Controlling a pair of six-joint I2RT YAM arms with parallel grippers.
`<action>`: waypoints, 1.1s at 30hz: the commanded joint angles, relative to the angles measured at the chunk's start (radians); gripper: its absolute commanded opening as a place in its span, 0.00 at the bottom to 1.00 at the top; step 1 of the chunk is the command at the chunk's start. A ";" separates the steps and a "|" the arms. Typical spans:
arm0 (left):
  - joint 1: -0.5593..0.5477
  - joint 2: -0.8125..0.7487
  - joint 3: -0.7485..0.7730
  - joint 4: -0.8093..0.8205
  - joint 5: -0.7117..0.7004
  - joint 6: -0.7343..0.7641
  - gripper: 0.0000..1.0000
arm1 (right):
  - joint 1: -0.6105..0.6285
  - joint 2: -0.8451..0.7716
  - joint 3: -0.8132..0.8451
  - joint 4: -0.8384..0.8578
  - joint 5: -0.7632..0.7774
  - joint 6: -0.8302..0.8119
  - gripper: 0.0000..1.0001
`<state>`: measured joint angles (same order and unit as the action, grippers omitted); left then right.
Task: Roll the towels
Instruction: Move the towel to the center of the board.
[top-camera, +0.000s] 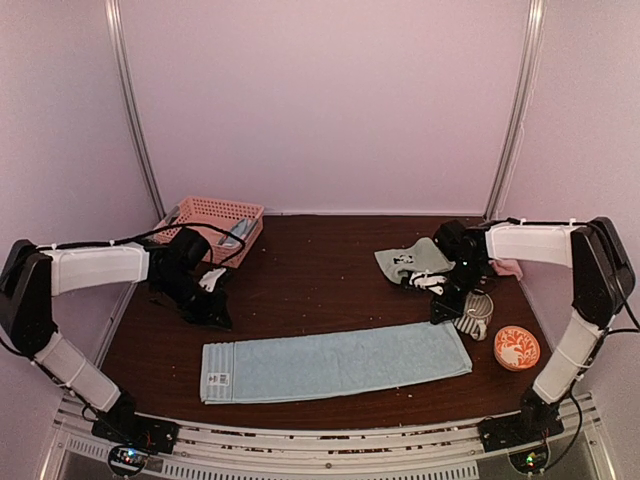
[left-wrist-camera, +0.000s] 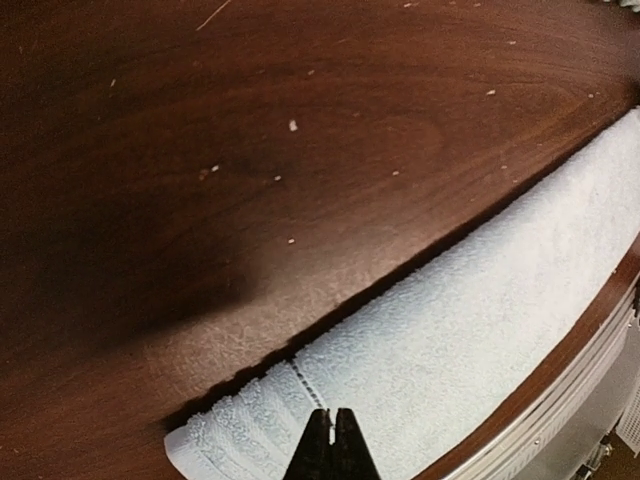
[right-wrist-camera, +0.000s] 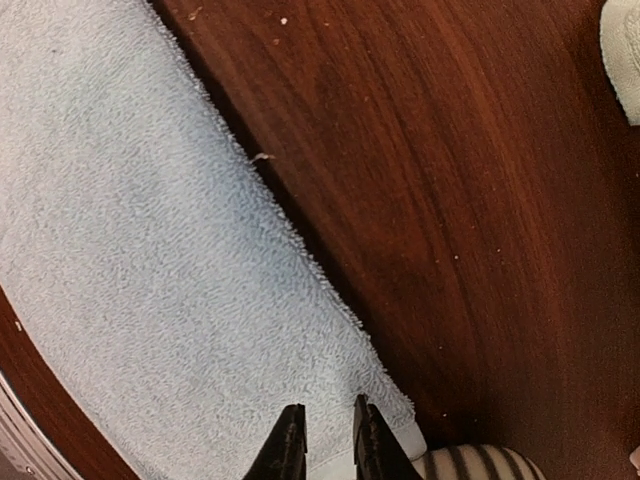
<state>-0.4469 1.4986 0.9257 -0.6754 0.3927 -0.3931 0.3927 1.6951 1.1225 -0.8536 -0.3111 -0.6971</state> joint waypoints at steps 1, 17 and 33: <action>-0.005 0.051 -0.053 0.074 -0.068 -0.050 0.00 | 0.007 0.025 0.018 0.043 0.079 0.061 0.16; -0.005 0.104 -0.044 0.061 -0.292 -0.106 0.00 | 0.045 0.111 -0.024 0.093 0.153 0.105 0.15; -0.014 -0.131 -0.200 0.048 -0.163 -0.213 0.00 | 0.047 0.036 -0.051 0.087 0.195 0.145 0.15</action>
<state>-0.4553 1.3819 0.7780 -0.6151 0.1627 -0.5694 0.4328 1.7741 1.1023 -0.7727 -0.1734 -0.5690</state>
